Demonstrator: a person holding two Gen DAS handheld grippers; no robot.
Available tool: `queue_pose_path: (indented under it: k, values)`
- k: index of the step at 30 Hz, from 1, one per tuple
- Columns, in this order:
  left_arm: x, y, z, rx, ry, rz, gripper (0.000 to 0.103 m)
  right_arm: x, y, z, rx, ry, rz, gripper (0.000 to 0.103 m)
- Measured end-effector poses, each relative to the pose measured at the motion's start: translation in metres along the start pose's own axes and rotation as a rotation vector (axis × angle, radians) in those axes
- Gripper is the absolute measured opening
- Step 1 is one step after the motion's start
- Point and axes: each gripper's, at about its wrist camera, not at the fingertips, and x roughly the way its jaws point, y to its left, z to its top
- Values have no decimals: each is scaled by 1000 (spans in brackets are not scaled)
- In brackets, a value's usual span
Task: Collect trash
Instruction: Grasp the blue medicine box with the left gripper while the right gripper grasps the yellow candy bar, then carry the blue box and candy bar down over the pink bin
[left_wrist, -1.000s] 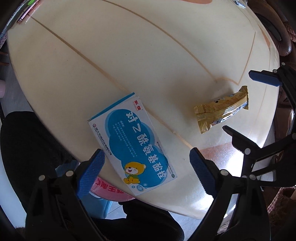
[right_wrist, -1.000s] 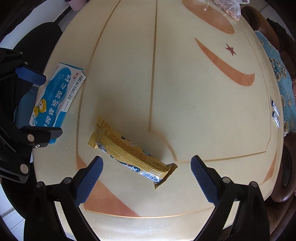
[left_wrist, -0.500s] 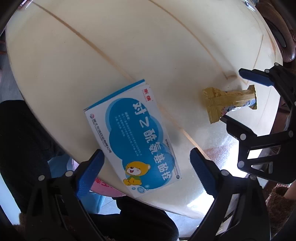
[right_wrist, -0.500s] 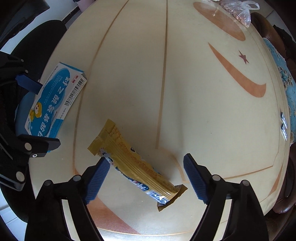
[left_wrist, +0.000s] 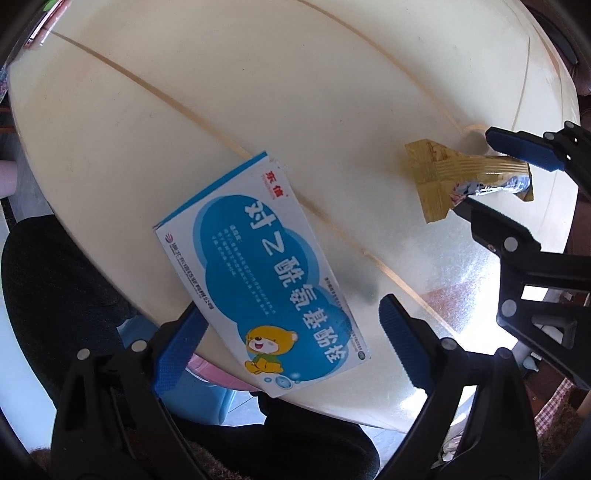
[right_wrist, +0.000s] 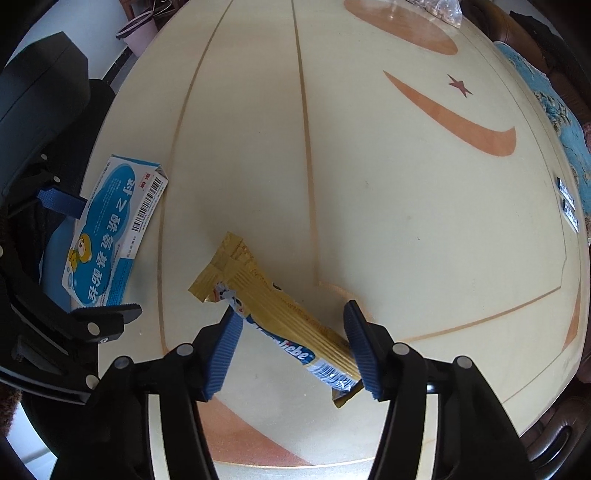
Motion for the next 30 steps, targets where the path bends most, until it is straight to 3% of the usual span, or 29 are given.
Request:
queue_pose_path:
  k: [5, 7, 16, 18, 20, 22, 30]
  values:
    - [-3, 3, 6, -3, 13, 17, 73, -3, 0, -2, 53, 19, -7, 43]
    - [-4, 8, 8, 4, 20, 9, 73, -4, -6, -2, 101, 22, -16, 34]
    - [0, -5, 3, 74, 33, 39, 72, -5, -10, -10, 382, 22, -83, 28]
    - [2, -11, -2, 111, 30, 49, 72, -6, -9, -13, 461, 14, -89, 20]
    - [1, -12, -3, 134, 29, 52, 72, -7, -1, -12, 458, 5, -115, 17]
    - [1, -13, -5, 153, 29, 47, 71, -10, 1, -15, 499, -6, -92, 16]
    - [-3, -17, -18, 272, -22, 57, 71, -26, -3, -31, 629, -8, -151, 16]
